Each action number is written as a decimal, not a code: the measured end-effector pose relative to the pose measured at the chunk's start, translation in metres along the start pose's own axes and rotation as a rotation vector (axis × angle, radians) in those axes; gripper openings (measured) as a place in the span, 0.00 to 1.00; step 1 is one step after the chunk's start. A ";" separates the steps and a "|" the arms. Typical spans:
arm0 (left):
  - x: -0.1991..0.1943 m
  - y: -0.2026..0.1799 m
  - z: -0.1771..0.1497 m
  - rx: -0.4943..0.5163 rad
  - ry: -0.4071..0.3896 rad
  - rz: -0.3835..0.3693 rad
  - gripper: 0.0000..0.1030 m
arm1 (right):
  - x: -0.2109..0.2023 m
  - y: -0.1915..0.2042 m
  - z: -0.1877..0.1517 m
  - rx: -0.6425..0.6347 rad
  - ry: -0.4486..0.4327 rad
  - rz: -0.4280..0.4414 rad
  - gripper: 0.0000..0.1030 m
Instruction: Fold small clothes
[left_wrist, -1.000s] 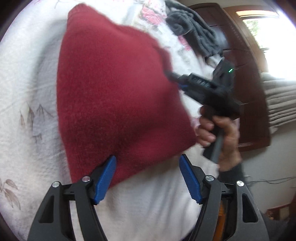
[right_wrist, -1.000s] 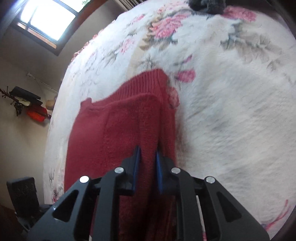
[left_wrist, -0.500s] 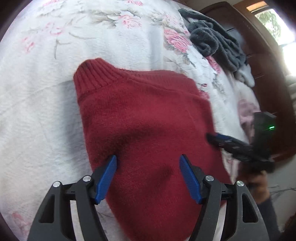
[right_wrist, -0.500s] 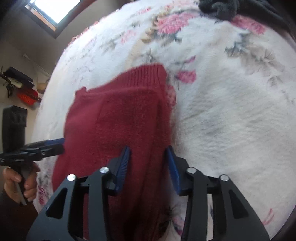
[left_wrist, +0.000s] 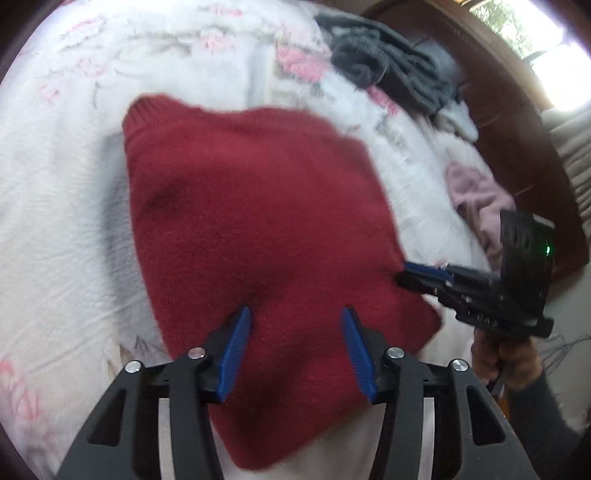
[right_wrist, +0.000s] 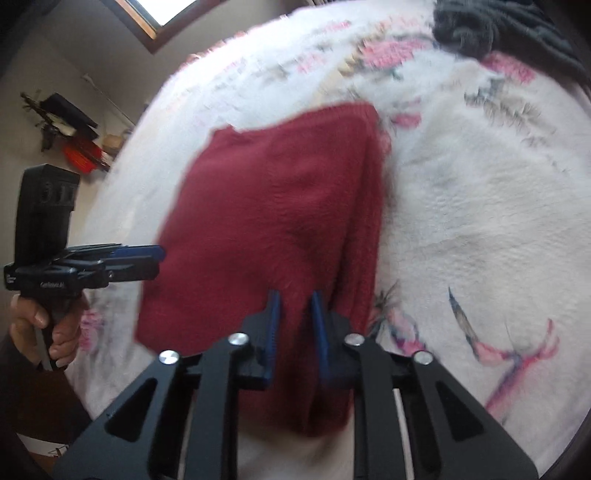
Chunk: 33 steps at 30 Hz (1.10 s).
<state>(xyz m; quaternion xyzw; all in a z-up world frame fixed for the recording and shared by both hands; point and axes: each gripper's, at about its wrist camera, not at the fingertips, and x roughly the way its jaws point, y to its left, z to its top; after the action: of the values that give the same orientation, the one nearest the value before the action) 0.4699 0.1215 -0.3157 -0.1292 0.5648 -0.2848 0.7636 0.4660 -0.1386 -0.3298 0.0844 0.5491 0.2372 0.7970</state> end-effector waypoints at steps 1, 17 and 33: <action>-0.005 -0.009 -0.006 0.022 -0.009 -0.011 0.50 | -0.007 0.003 -0.005 -0.007 -0.007 0.011 0.10; -0.043 0.017 -0.076 -0.103 -0.124 0.037 0.81 | -0.022 -0.076 0.002 0.279 -0.026 0.192 0.39; -0.014 0.112 -0.111 -0.430 -0.079 -0.238 0.80 | 0.057 -0.110 0.069 0.402 0.191 0.432 0.67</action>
<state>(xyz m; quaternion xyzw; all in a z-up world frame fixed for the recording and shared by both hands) 0.3957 0.2336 -0.3989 -0.3653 0.5631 -0.2407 0.7011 0.5770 -0.1992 -0.3947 0.3322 0.6268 0.2945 0.6404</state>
